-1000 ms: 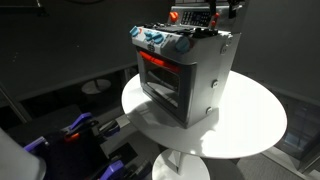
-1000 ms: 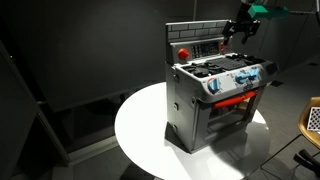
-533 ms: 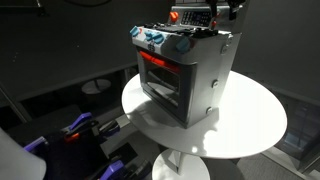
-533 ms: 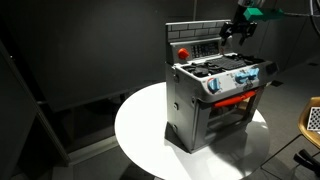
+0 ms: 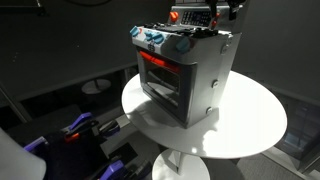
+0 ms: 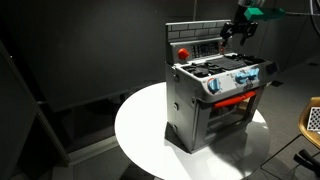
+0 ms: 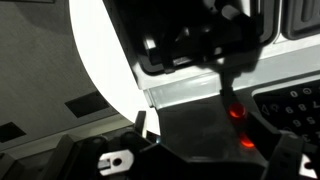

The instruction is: Push the top right orange button on the cooker

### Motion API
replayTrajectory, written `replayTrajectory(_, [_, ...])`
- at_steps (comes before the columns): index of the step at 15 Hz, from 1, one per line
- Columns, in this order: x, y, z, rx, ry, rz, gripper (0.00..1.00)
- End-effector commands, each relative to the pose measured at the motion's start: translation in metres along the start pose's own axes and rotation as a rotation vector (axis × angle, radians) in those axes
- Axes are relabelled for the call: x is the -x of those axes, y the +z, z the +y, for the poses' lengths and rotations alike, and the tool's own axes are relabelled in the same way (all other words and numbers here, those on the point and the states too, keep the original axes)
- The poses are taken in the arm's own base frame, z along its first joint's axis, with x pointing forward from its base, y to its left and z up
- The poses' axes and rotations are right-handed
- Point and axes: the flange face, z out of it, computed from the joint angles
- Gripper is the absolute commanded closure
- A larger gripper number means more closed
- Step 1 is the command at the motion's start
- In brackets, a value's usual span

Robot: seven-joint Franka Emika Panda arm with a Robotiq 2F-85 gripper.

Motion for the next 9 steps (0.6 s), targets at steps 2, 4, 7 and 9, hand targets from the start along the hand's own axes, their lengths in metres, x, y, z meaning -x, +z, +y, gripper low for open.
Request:
replayTrajectory(2, [0.01,-0.02,0.017,0.029,-0.043,-0.096,0.0])
replayTrajectory(4, [0.018,-0.029,0.026,0.048,-0.065,-0.145,0.0])
replayTrajectory(7, [0.031,-0.048,0.039,0.074,-0.104,-0.214,0.0])
replayTrajectory(9, [0.043,-0.06,0.048,0.099,-0.132,-0.275,0.0])
